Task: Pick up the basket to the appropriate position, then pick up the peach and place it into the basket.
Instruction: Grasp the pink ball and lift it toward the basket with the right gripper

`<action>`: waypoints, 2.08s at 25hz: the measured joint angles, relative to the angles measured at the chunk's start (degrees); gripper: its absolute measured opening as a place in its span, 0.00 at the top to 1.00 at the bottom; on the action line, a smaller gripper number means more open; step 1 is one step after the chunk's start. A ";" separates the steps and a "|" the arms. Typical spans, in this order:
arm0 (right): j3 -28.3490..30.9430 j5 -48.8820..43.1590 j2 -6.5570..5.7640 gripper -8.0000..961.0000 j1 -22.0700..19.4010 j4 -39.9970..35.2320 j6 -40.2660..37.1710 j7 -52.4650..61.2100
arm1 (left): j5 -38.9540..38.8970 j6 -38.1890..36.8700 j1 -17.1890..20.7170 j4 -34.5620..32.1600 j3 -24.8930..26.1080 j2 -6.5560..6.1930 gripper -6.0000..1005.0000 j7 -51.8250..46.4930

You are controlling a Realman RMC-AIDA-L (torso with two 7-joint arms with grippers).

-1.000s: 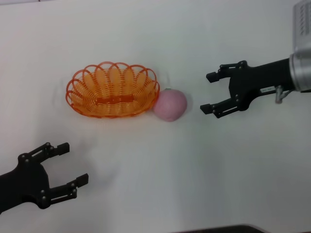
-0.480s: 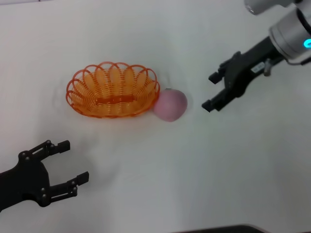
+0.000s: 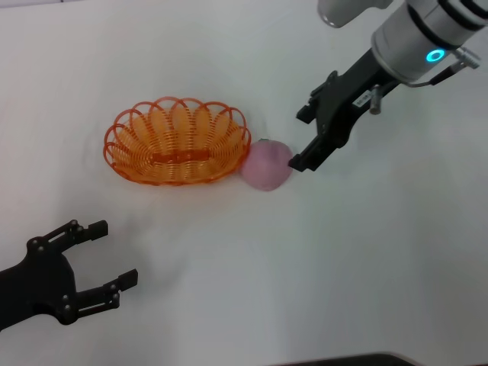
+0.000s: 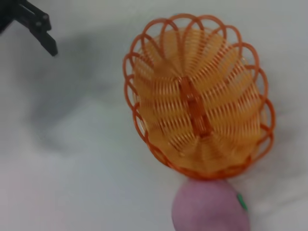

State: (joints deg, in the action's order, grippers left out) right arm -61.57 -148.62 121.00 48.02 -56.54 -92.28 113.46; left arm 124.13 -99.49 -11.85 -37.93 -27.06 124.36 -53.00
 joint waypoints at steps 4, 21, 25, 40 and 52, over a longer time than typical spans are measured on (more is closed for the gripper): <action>-1.77 3.22 -0.17 0.01 -0.33 1.10 1.53 0.50 | -0.03 0.01 0.01 -0.08 0.00 0.00 0.13 0.00; -10.13 7.26 -0.59 0.03 0.87 10.97 12.72 0.62 | -0.21 0.59 0.16 0.19 -0.01 0.00 0.13 0.11; -10.53 7.59 -0.60 0.03 0.93 11.31 13.30 1.14 | -0.21 0.59 0.07 0.22 -0.01 0.00 0.13 0.05; -11.79 7.65 -0.69 0.48 0.70 11.37 14.24 2.29 | -0.11 0.63 -0.02 0.23 -0.01 0.00 0.13 0.01; -11.70 7.14 -0.89 0.74 0.03 9.71 11.45 3.13 | -0.11 0.51 -0.11 0.31 -0.01 0.00 0.13 0.01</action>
State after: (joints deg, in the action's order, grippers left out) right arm -73.27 -141.48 120.11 48.06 -46.83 -80.83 116.59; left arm 124.02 -98.99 -11.95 -37.62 -27.07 124.37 -53.00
